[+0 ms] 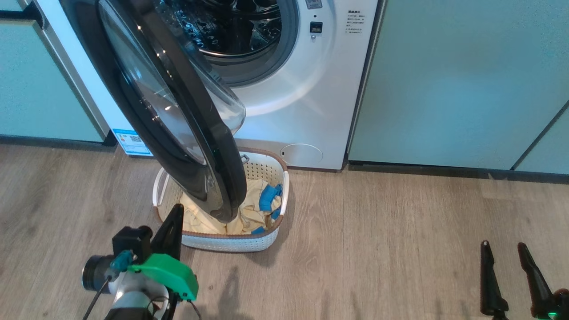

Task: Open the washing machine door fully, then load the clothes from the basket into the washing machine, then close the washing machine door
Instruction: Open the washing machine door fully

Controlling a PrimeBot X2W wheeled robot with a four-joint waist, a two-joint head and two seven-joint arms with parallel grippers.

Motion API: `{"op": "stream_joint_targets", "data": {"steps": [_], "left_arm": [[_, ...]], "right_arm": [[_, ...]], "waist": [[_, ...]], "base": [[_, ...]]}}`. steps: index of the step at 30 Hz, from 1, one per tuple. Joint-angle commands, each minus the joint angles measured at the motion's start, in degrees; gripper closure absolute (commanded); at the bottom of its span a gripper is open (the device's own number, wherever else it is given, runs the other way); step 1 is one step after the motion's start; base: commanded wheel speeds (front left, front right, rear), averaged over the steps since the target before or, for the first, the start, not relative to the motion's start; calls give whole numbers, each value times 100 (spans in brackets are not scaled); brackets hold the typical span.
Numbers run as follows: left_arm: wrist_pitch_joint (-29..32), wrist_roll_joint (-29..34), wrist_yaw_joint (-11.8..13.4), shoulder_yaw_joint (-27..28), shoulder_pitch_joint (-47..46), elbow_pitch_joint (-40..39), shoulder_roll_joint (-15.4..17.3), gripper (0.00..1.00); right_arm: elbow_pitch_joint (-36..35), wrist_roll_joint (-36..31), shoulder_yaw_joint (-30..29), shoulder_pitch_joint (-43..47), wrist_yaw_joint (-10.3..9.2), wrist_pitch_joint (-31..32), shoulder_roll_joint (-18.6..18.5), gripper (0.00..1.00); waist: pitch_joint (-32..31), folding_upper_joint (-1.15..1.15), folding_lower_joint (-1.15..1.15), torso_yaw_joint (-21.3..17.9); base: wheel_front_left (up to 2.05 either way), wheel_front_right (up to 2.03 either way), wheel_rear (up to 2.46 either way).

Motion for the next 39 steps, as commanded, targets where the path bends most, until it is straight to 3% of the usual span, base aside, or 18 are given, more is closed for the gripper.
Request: {"op": "stream_joint_targets", "data": {"steps": [1,11,21,28,39], "left_arm": [[-33,-53,37,171,-241,-147,149,100],[-26,89,320,300,-602,-592,352,100],[144,520,751,580,-1527,-2354,918,100],[464,634,546,75,-1958,-3257,884,100],[1515,160,8,-1353,-1770,-3707,217,100]], "right_arm": [[-149,-25,103,-184,-16,-31,-55,0],[-160,-16,84,-170,-16,-31,-55,0],[-164,-33,53,-114,-16,-31,-54,0],[-173,-65,46,-76,-16,-31,-54,0],[-155,-72,104,-36,-16,-31,-54,0]], "waist": [[-8,0,0,-3],[-10,0,0,15],[-118,0,0,21],[-181,0,0,0],[-252,0,0,-117]], "base": [[0,0,0],[0,0,0],[0,0,0],[0,0,0],[0,0,0]]}}
